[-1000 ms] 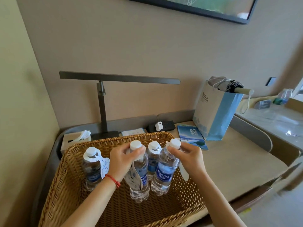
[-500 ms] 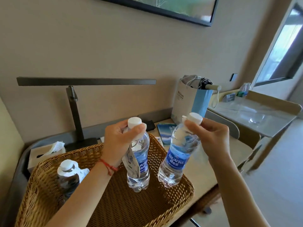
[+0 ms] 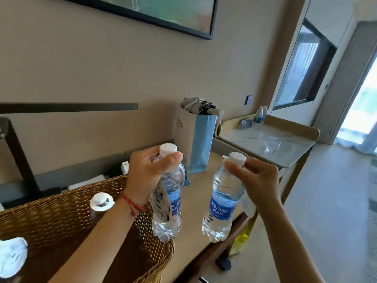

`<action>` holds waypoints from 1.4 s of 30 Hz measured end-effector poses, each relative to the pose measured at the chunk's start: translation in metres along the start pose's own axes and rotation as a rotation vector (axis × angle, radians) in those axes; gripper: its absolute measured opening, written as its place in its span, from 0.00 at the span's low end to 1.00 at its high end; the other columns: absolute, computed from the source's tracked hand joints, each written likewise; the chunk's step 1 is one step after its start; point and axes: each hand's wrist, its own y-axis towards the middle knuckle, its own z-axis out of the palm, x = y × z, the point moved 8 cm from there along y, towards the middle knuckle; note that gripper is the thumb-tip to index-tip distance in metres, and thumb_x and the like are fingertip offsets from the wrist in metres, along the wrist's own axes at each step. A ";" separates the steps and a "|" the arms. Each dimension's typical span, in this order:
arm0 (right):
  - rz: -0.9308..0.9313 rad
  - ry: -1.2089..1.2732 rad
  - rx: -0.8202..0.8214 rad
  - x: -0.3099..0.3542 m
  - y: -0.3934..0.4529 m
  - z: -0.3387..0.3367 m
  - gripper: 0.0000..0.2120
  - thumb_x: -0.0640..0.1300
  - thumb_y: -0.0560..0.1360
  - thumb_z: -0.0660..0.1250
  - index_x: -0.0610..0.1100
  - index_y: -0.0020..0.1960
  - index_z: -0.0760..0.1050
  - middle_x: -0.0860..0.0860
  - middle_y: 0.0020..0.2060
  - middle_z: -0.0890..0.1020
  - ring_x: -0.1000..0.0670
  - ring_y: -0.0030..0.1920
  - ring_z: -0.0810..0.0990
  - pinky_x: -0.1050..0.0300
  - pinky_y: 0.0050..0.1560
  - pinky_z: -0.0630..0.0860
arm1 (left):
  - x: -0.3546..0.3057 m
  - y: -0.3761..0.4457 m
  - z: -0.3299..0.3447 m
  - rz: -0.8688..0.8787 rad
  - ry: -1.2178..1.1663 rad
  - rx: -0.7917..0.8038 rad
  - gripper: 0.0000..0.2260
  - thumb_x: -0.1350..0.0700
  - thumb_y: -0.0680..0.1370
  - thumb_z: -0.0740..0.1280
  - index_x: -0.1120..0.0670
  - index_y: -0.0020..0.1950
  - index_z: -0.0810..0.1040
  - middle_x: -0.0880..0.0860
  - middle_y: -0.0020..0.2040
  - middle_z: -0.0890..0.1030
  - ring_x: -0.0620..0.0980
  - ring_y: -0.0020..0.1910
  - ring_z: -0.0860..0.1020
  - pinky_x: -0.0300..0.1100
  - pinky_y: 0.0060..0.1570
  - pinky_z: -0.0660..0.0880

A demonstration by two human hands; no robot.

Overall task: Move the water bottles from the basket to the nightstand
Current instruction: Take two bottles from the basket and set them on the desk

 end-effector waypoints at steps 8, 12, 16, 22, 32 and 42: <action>-0.020 -0.057 0.082 -0.052 0.047 -0.063 0.06 0.46 0.64 0.76 0.55 0.36 0.80 0.65 0.30 0.82 0.64 0.32 0.80 0.75 0.28 0.70 | 0.037 0.015 0.091 -0.017 -0.010 -0.088 0.09 0.48 0.60 0.75 0.48 0.37 0.84 0.45 0.33 0.84 0.42 0.34 0.81 0.32 0.33 0.76; 0.009 -0.036 0.092 -0.084 0.074 -0.082 0.06 0.46 0.64 0.76 0.56 0.36 0.80 0.62 0.31 0.83 0.63 0.32 0.81 0.74 0.29 0.71 | 0.061 0.031 0.120 -0.050 0.012 -0.125 0.12 0.46 0.59 0.75 0.50 0.38 0.84 0.48 0.34 0.85 0.44 0.34 0.81 0.34 0.34 0.77; 0.039 -0.035 0.085 -0.119 0.102 -0.085 0.07 0.45 0.64 0.76 0.55 0.36 0.80 0.59 0.30 0.83 0.62 0.32 0.80 0.73 0.30 0.72 | 0.090 0.057 0.140 -0.082 0.076 -0.124 0.11 0.48 0.62 0.74 0.53 0.39 0.84 0.50 0.34 0.85 0.44 0.34 0.81 0.33 0.34 0.77; 0.063 -0.053 0.062 -0.174 0.145 -0.067 0.07 0.47 0.64 0.76 0.56 0.35 0.79 0.63 0.33 0.82 0.62 0.35 0.80 0.73 0.31 0.72 | 0.146 0.101 0.160 -0.059 0.175 -0.108 0.11 0.47 0.62 0.77 0.49 0.40 0.83 0.46 0.35 0.84 0.46 0.37 0.81 0.31 0.34 0.75; 0.140 -0.106 0.094 -0.262 0.211 -0.020 0.08 0.48 0.64 0.76 0.58 0.37 0.78 0.58 0.38 0.83 0.61 0.39 0.81 0.71 0.33 0.76 | 0.223 0.171 0.178 -0.096 0.165 -0.091 0.04 0.44 0.63 0.72 0.38 0.35 0.80 0.37 0.36 0.83 0.39 0.40 0.80 0.28 0.34 0.75; 0.215 -0.076 0.266 -0.359 0.268 0.018 0.09 0.51 0.62 0.76 0.56 0.41 0.80 0.56 0.41 0.83 0.53 0.42 0.82 0.52 0.41 0.82 | 0.309 0.207 0.186 -0.215 0.245 -0.173 0.07 0.46 0.63 0.74 0.42 0.39 0.79 0.32 0.36 0.82 0.34 0.41 0.79 0.25 0.35 0.73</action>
